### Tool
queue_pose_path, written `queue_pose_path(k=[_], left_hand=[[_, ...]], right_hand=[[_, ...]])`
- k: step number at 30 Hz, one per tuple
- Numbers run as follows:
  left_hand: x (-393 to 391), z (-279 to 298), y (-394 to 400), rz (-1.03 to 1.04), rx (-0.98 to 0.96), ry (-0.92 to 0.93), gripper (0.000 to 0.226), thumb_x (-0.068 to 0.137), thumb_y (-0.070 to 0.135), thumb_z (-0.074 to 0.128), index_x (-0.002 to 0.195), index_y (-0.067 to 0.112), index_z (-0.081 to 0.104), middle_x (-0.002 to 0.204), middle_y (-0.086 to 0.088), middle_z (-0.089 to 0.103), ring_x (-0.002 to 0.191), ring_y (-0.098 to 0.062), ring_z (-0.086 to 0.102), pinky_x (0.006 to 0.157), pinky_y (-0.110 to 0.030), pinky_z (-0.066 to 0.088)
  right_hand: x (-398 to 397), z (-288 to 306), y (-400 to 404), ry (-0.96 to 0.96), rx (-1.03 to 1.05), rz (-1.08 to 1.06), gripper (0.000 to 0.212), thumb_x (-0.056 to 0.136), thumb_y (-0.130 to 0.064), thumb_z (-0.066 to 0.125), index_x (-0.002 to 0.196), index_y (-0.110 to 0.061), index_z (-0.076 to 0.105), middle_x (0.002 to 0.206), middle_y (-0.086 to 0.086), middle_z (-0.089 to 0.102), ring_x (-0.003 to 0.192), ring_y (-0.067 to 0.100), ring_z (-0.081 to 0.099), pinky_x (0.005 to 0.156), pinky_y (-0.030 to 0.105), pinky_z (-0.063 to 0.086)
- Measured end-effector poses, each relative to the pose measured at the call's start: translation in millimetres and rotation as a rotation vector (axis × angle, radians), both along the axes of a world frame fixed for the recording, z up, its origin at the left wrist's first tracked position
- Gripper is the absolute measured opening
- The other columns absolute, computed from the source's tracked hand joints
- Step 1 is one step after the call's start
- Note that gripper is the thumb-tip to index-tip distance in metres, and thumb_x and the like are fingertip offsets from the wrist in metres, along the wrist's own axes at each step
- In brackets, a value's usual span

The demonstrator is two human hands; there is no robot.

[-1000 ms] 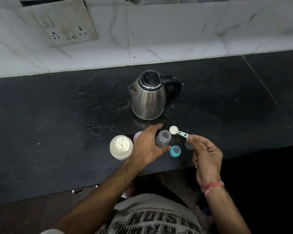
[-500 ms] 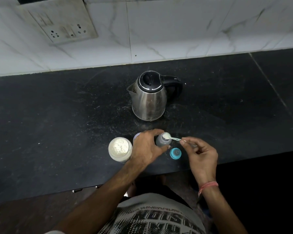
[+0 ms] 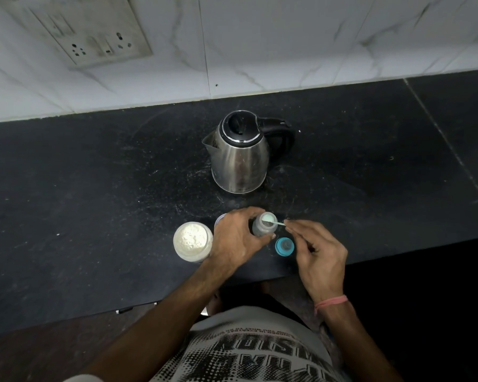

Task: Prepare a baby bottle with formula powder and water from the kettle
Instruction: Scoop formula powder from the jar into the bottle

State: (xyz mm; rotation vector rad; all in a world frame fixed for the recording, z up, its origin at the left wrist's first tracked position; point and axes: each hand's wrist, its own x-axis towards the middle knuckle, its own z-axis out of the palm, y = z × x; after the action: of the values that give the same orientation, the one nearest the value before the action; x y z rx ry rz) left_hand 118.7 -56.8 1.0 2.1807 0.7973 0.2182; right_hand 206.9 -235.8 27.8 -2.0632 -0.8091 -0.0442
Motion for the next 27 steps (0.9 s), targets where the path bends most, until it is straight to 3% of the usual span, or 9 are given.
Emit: queue_pose_path(k=[8, 12, 16, 27], left_hand=[[0.5, -0.3, -0.2, 0.008, 0.005, -0.008, 0.051, 0.076, 0.046, 0.101, 0.122, 0.037, 0.081, 0.113, 0.019, 0.082, 0.106, -0.001, 0.074, 0.099, -0.039, 0.062], [1.0, -0.3, -0.3, 0.009, 0.004, -0.003, 0.052, 0.076, 0.046, 0.101, 0.122, 0.037, 0.080, 0.114, 0.019, 0.082, 0.107, -0.001, 0.074, 0.100, -0.039, 0.061], [0.7, -3.0, -0.8, 0.012, -0.010, 0.007, 0.054, 0.074, 0.048, 0.102, 0.122, 0.038, 0.080, 0.111, 0.020, 0.082, 0.104, 0.001, 0.074, 0.099, -0.037, 0.062], [1.4, -2.4, -2.4, -0.006, -0.024, 0.007, 0.054, 0.077, 0.044, 0.102, 0.125, 0.036, 0.079, 0.111, 0.020, 0.083, 0.104, 0.002, 0.075, 0.098, -0.036, 0.062]], right_hand=[[-6.3, 0.3, 3.9, 0.007, 0.031, -0.036, 0.036, 0.092, 0.020, 0.074, 0.111, -0.008, 0.087, 0.114, -0.002, 0.081, 0.107, 0.009, 0.076, 0.097, 0.022, 0.059], [-5.6, 1.3, 4.2, -0.020, 0.026, -0.025, 0.037, 0.091, 0.019, 0.075, 0.113, -0.009, 0.087, 0.115, -0.001, 0.080, 0.106, 0.013, 0.077, 0.094, 0.030, 0.063], [-9.5, 2.7, 3.6, -0.019, 0.033, -0.039, 0.036, 0.092, 0.019, 0.074, 0.113, -0.008, 0.086, 0.115, 0.000, 0.080, 0.106, 0.014, 0.077, 0.094, 0.028, 0.062], [-12.6, 8.9, 9.0, 0.040, 0.067, -0.093, 0.019, 0.098, 0.002, 0.079, 0.113, -0.008, 0.085, 0.111, -0.002, 0.077, 0.101, 0.008, 0.074, 0.083, 0.019, 0.056]])
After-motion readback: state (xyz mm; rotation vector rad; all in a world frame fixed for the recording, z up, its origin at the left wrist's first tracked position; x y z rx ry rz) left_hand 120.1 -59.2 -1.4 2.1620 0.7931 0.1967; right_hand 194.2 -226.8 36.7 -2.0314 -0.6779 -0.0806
